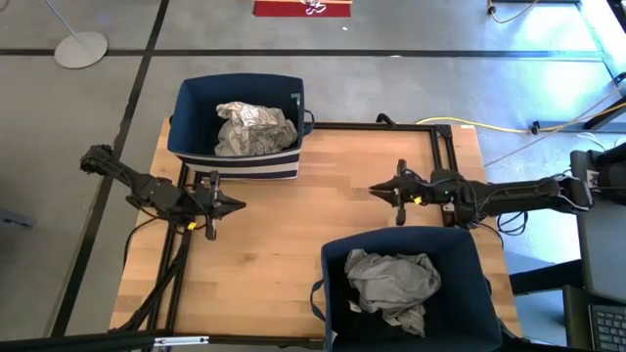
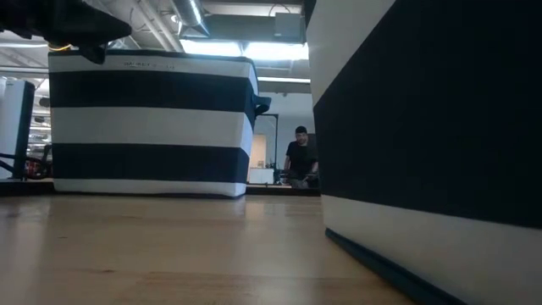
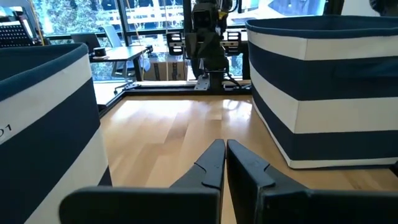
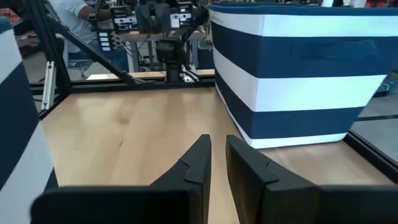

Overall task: Sort clothes
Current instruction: Return to Home Position

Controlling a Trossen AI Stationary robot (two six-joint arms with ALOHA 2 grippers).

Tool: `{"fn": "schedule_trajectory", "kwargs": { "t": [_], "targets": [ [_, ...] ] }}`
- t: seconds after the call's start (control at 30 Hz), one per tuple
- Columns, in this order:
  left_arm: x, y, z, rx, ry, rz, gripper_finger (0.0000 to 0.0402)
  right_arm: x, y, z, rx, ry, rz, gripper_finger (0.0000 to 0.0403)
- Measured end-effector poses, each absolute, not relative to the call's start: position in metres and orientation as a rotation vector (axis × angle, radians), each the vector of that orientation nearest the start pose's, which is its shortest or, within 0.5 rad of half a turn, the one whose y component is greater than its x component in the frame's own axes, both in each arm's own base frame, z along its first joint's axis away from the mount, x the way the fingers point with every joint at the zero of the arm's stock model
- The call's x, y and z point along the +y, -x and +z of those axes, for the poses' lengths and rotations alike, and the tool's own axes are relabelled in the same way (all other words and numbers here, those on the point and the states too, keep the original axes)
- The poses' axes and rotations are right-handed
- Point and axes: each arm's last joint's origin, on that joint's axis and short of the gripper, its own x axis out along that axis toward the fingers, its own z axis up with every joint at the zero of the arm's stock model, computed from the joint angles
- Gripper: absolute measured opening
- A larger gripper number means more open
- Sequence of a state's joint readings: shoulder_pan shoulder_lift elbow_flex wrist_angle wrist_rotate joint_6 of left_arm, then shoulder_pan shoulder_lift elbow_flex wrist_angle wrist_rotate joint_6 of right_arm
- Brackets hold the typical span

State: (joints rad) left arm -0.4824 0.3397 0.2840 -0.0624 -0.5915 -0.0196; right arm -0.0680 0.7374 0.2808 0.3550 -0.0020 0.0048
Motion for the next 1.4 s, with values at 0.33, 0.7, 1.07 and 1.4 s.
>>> {"fn": "schedule_trajectory", "kwargs": {
  "t": [0.33, 0.7, 1.07, 1.4],
  "targets": [
    [-0.037, -0.105, 0.227, 0.100, -0.042, 0.110, 0.0008, -0.010, -0.137, 0.207, 0.065, -0.031, -0.085, 0.0050],
    [-0.037, -0.105, 0.227, 0.101, -0.048, 0.110, 0.0008, -0.008, -0.114, 0.206, 0.025, -0.030, -0.085, 0.0050],
    [-0.038, -0.105, 0.227, 0.101, -0.018, 0.086, 0.0008, -0.008, -0.100, 0.202, 0.011, -0.034, -0.126, 0.0050],
    [-0.042, -0.110, 0.202, 0.071, 0.010, -0.080, 0.0003, -0.008, -0.100, 0.169, 0.031, -0.080, -0.127, 0.0050]
  ]
}}
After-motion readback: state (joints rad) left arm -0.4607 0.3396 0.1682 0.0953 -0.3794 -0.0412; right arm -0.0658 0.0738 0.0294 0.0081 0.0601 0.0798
